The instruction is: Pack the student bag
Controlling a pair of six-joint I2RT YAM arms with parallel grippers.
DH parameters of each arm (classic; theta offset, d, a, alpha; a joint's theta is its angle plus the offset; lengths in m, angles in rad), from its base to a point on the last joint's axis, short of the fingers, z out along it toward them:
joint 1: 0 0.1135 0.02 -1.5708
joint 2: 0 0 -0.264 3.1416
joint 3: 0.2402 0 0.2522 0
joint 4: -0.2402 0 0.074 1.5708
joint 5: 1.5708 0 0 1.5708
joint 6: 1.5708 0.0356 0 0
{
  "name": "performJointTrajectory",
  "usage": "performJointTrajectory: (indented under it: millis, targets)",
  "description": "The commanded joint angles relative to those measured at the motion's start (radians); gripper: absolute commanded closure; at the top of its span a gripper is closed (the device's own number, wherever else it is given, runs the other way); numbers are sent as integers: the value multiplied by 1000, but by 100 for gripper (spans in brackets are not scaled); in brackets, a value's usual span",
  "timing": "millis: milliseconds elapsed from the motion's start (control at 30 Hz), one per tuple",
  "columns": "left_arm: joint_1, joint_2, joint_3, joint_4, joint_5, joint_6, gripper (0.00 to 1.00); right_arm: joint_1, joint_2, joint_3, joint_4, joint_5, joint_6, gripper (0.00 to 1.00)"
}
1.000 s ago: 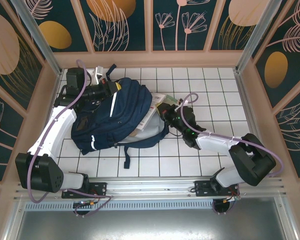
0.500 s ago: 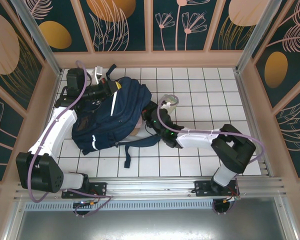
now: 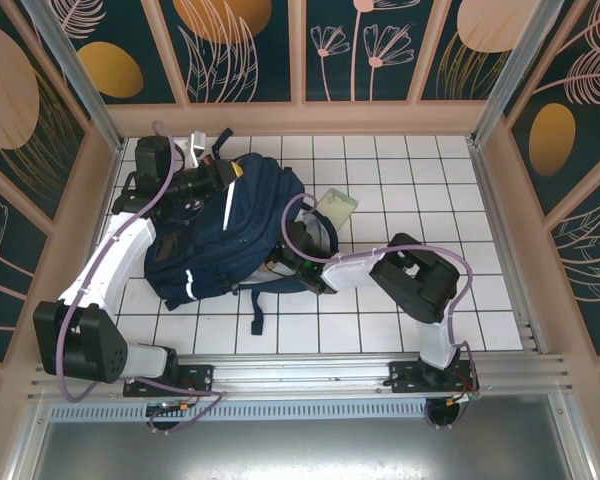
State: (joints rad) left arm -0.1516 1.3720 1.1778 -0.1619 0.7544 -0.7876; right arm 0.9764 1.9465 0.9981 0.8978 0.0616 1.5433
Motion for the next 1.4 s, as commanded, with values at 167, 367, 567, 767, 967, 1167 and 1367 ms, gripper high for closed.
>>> performJointTrajectory:
  millis: [167, 367, 567, 767, 967, 1167, 1367]
  targets:
    - [-2, -45, 87, 139, -20, 52, 100, -35, -173, -39, -124, -148, -251, 17]
    - [7, -61, 94, 122, -41, 58, 100, -59, -269, -102, -238, -131, -321, 10]
    - [12, -87, 103, 75, -95, 86, 100, -65, -343, -125, -327, -94, -418, 9]
    - [27, -125, 95, 54, -164, 77, 100, -88, -452, -168, -380, -78, -539, 10]
    - [32, -147, 103, 31, -192, 93, 100, -139, -521, -206, -412, -96, -571, 15]
    - [32, -125, 99, 111, -39, 49, 100, -158, -471, -65, -666, -90, -680, 21]
    - [32, -149, 149, -86, -278, 215, 100, -218, -508, -23, -815, 35, -722, 22]
